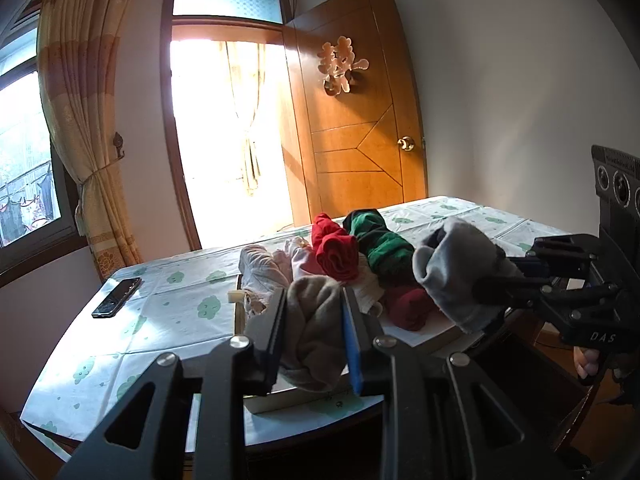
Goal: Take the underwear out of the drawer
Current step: 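Carry both socks over the beige tray and lower them in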
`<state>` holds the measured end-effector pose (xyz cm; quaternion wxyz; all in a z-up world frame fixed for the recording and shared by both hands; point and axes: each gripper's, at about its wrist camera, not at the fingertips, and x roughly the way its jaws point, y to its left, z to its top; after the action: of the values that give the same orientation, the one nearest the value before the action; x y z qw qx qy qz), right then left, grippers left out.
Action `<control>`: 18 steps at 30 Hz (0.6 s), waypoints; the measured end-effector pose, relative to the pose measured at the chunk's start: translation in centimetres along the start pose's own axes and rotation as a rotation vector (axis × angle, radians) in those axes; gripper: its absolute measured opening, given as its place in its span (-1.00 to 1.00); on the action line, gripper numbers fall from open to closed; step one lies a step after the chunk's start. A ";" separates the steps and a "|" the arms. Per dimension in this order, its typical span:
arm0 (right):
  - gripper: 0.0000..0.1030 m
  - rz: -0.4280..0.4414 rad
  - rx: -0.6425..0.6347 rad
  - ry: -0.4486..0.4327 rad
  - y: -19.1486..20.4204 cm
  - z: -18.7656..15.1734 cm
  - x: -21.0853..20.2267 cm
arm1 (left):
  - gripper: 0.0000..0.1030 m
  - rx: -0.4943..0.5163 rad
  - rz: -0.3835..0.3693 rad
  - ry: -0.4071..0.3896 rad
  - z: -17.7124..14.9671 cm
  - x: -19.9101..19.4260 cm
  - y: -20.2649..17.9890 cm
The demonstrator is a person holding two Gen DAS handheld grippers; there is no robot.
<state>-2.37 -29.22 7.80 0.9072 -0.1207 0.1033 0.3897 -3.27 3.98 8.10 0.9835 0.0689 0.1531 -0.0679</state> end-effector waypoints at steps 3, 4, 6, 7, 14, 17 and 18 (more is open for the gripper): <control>-0.64 -0.006 0.011 0.010 -0.5 0.6 1.1 | -0.52 0.009 0.010 0.003 0.3 1.0 0.4; -0.63 -0.009 0.017 0.015 -0.7 0.7 1.4 | -0.52 0.010 0.012 0.004 0.3 1.4 0.6; -0.63 -0.009 0.032 0.023 -1.1 1.0 2.1 | -0.52 0.004 0.015 0.011 0.4 2.3 1.0; -0.63 -0.008 0.038 0.026 -1.3 1.1 2.5 | -0.52 0.004 0.019 0.015 0.3 2.7 1.1; -0.63 -0.016 0.044 0.060 -2.0 1.6 5.0 | -0.52 -0.008 0.040 0.010 0.4 4.6 2.0; -0.63 -0.020 0.047 0.075 -2.3 1.7 6.2 | -0.52 -0.012 0.052 0.005 0.5 5.5 2.4; -0.63 -0.021 0.048 0.081 -2.4 1.8 6.6 | -0.52 -0.016 0.053 0.007 0.5 5.8 2.5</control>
<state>4.02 -25.80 7.98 0.9089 -0.1157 0.1477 0.3724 2.77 5.73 7.05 0.9849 0.0653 0.1551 -0.0403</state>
